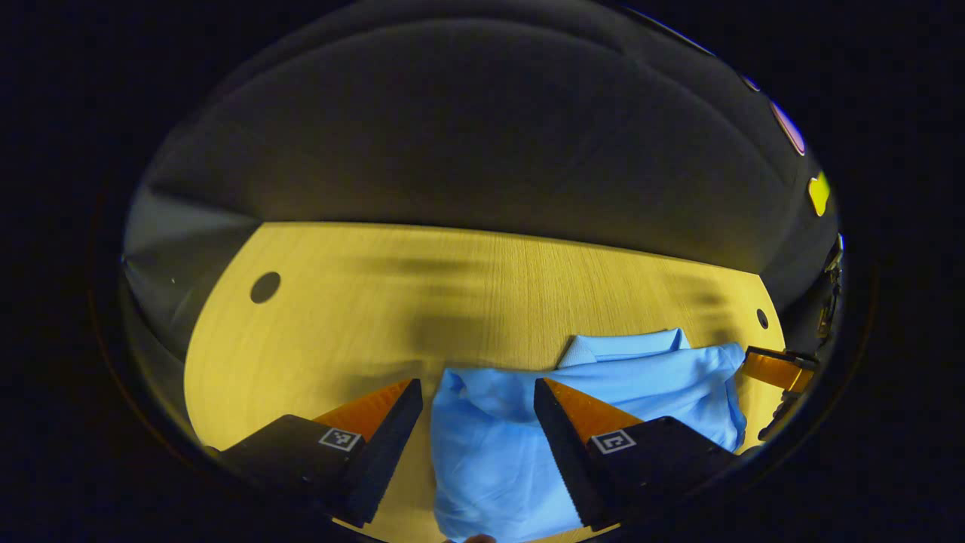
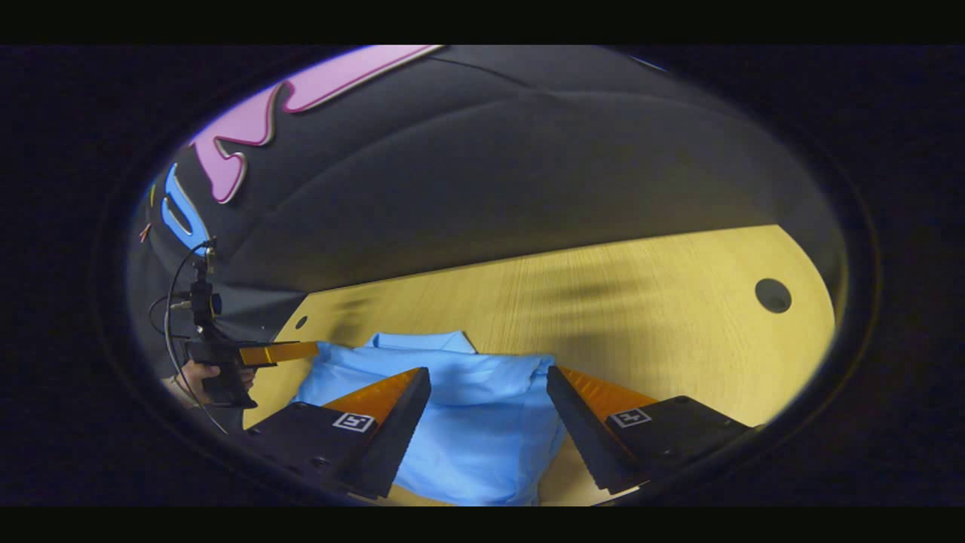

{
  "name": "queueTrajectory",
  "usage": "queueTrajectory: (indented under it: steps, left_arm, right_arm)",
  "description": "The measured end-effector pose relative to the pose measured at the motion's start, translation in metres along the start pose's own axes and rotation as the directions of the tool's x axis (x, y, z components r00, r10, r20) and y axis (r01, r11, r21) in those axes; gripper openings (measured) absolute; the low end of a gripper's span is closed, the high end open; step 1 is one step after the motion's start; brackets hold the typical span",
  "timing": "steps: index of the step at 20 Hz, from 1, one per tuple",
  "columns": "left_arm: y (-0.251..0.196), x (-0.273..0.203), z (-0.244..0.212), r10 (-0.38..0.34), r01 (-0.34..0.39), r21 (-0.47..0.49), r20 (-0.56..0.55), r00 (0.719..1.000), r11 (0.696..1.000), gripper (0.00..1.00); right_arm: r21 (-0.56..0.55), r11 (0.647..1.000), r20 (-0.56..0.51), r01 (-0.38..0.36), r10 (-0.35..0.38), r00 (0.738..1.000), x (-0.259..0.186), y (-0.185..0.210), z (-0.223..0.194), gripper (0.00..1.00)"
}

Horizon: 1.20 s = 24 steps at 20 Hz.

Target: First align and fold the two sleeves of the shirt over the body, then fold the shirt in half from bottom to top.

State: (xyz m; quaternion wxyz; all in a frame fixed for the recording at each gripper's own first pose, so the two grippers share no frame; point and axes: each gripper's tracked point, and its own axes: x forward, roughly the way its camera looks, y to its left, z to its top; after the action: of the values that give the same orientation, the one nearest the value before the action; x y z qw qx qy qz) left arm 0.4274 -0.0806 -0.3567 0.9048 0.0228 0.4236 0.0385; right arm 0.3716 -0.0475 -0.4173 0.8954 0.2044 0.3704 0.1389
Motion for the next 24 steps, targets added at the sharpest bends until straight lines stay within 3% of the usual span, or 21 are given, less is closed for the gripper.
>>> queueTrajectory:
  steps: [1, 2, 6, 10, 14, 16, 21, 24]
  left_arm:
    - [-0.001, -0.01, 0.003, 0.001, -0.001, 0.011, 0.02, 1.0, 1.0, 0.96]
    - [-0.002, -0.025, 0.007, 0.001, -0.002, 0.028, 0.043, 0.999, 1.0, 0.97]
    - [-0.021, -0.092, 0.022, -0.017, 0.008, 0.068, 0.133, 0.991, 0.998, 0.97]
    - [-0.052, -0.167, 0.036, -0.078, 0.053, 0.106, 0.247, 0.966, 0.993, 0.97]
    - [-0.086, -0.248, 0.031, -0.155, 0.09, 0.19, 0.364, 0.918, 0.978, 0.97]
    - [-0.09, -0.286, 0.019, -0.171, 0.081, 0.228, 0.406, 0.898, 0.97, 0.96]
    - [-0.091, -0.383, -0.041, -0.186, 0.071, 0.243, 0.49, 0.852, 0.967, 0.96]
    - [-0.089, -0.44, -0.078, -0.205, 0.063, 0.265, 0.551, 0.809, 0.962, 0.96]
  right_arm:
    - [-0.025, 1.0, 0.024, -0.002, 0.003, 1.0, -0.01, 0.005, 0.008, 0.89]
    - [-0.054, 0.999, 0.043, -0.002, 0.005, 0.999, -0.019, 0.012, 0.013, 0.98]
    - [-0.122, 0.992, 0.114, 0.012, 0.002, 0.993, -0.061, 0.036, 0.038, 0.98]
    - [-0.168, 0.984, 0.233, 0.055, -0.015, 0.972, -0.121, 0.061, 0.066, 0.98]
    - [-0.213, 0.966, 0.359, 0.146, -0.061, 0.931, -0.201, 0.094, 0.076, 0.98]
    - [-0.2, 0.964, 0.432, 0.177, -0.076, 0.899, -0.246, 0.119, 0.076, 0.98]
    - [-0.167, 0.959, 0.553, 0.229, -0.101, 0.827, -0.365, 0.174, 0.046, 0.98]
    - [-0.185, 0.941, 0.601, 0.284, -0.121, 0.79, -0.42, 0.196, 0.016, 0.98]
